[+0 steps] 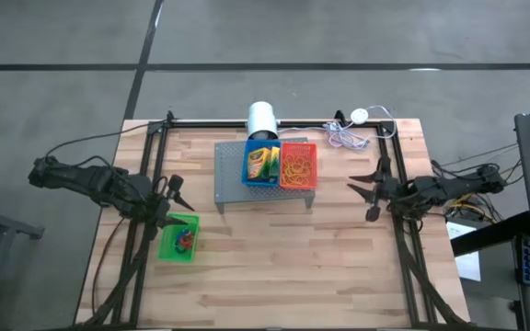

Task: Pick & Place Office Desk Supplies
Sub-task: Put the colored spring keychains into the green bin on the shelf

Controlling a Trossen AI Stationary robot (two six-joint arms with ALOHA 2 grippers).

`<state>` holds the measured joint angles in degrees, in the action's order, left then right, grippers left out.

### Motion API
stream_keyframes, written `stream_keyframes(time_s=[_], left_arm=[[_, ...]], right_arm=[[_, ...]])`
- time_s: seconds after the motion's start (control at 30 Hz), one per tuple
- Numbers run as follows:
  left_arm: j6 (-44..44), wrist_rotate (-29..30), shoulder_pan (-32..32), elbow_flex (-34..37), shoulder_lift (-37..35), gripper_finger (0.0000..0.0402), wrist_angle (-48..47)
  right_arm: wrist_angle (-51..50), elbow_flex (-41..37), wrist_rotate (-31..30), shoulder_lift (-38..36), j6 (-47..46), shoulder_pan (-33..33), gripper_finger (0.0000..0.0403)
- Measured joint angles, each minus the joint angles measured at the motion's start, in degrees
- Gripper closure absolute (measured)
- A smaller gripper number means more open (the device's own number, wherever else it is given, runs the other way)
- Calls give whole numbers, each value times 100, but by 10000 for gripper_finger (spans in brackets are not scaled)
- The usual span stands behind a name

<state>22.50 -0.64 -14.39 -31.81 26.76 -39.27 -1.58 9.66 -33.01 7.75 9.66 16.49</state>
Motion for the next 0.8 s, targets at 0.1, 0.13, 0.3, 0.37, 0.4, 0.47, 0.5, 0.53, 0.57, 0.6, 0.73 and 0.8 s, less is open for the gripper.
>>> stream_keyframes(time_s=[0.1,0.13,0.3,0.37,0.4,0.47,0.5,0.53,0.57,0.6,0.73,0.8], left_arm=[[0,0,-1,1,0,193,-2],[0,0,-2,2,2,193,-2],[0,1,0,2,1,193,-2],[0,0,0,1,1,193,-2],[0,0,0,2,2,193,0],[0,0,0,0,0,193,0],[0,0,-2,2,0,193,-2],[0,2,0,0,0,193,-1],[0,0,0,1,1,193,-1],[0,0,0,1,0,193,-1],[0,0,-2,2,0,193,0],[0,0,-2,1,2,193,-2]], right_arm=[[-116,-241,-11,-187,44,0,307],[-119,-322,-15,-233,-8,0,307],[-101,-575,-77,-388,-198,0,306],[-55,-667,-140,-399,-188,0,308],[-10,-710,-150,-400,-188,0,310],[29,-738,-150,-369,-299,0,311],[28,-738,-149,-341,-348,0,311],[26,-738,-147,-331,-349,0,311],[27,-739,-146,-320,-349,2,311],[28,-738,-147,-315,-352,2,312],[28,-738,-146,-313,-351,2,312],[28,-738,-146,-313,-351,2,312]])
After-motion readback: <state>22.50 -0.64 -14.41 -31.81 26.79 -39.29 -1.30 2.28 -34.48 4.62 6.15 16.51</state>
